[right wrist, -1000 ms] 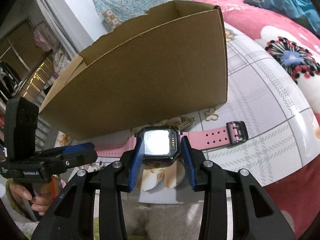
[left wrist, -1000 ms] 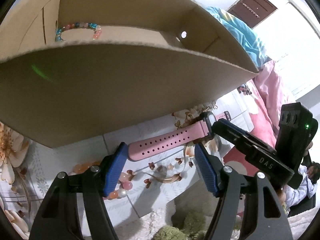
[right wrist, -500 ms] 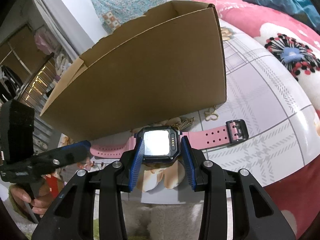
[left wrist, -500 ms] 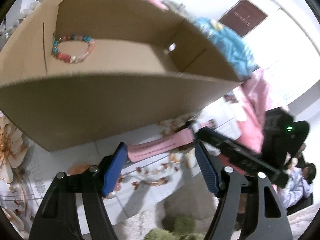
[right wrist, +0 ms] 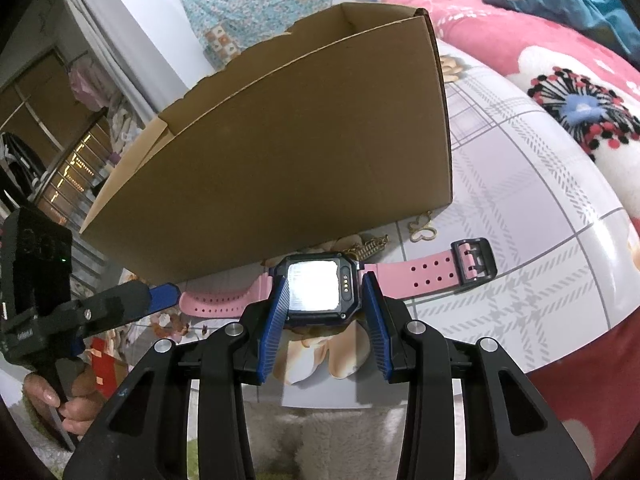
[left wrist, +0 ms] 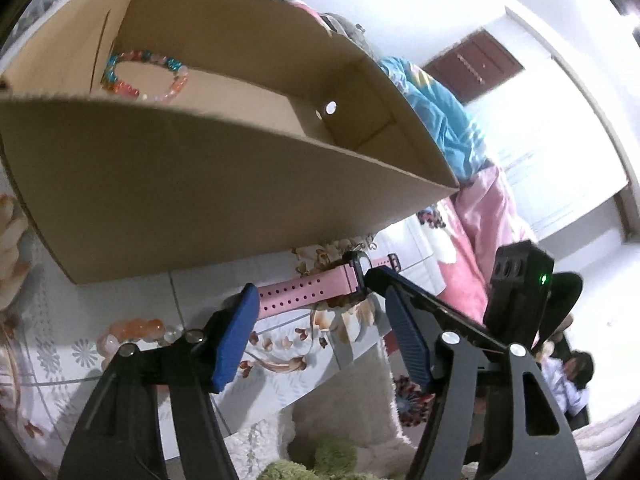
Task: Organize jewelry
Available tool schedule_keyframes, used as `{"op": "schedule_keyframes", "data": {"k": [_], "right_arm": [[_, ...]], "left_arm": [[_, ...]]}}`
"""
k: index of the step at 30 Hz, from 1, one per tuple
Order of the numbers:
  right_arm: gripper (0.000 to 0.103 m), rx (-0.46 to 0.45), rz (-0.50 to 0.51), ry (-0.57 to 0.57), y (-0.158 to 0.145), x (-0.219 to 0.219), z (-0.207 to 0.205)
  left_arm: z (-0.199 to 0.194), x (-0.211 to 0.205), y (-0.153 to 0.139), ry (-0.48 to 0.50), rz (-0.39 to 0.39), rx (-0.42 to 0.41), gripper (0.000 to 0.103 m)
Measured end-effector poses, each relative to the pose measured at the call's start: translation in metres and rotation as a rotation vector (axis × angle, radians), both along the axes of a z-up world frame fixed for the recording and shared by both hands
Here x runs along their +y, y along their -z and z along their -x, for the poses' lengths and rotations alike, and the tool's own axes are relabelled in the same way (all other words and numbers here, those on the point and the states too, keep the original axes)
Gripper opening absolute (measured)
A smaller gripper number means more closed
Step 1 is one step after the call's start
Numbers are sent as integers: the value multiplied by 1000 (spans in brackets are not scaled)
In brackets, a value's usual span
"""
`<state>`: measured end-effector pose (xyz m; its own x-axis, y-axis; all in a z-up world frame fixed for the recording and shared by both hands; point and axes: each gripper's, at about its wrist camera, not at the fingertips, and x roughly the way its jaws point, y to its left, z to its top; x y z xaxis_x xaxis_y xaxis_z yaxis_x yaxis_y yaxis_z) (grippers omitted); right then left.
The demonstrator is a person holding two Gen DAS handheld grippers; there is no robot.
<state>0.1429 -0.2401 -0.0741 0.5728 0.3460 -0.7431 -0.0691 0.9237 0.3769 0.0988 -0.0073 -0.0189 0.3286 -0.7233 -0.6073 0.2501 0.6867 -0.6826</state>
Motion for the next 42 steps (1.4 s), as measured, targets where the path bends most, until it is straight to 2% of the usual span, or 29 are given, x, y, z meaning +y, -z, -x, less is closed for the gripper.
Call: {"op": "schedule_keyframes", "data": {"k": [4,18,25,28,32,34,37,42], "right_arm": [[36,0,-1,0,0,0,0],[36,-1,-1,-3,1,0,-2],[36,-2,4,-4,0,0,-3],[36,-3,5,-5,-1,0,-5],[36,-6,7,-8,-1,1,-6],[36,-7,10,-13,-2,3,-8],[36,-10,17,-19,-1,6,-9],[36,-11,16,-23,-1,8,-15]], "left_arm": [[-1,0,4,-8,19,10,53],[-2,-3,8,-29,-69,-35,44],[4,-9,3,-28,-185,-86,44],[4,-3,5,-51,-188,-61,44],[2,8,16,-78,-182,16,44],[4,9,15,-80,-193,13,44],[5,6,14,-58,-237,2,44],[6,-8,10,-6,-367,-35,45]]}}
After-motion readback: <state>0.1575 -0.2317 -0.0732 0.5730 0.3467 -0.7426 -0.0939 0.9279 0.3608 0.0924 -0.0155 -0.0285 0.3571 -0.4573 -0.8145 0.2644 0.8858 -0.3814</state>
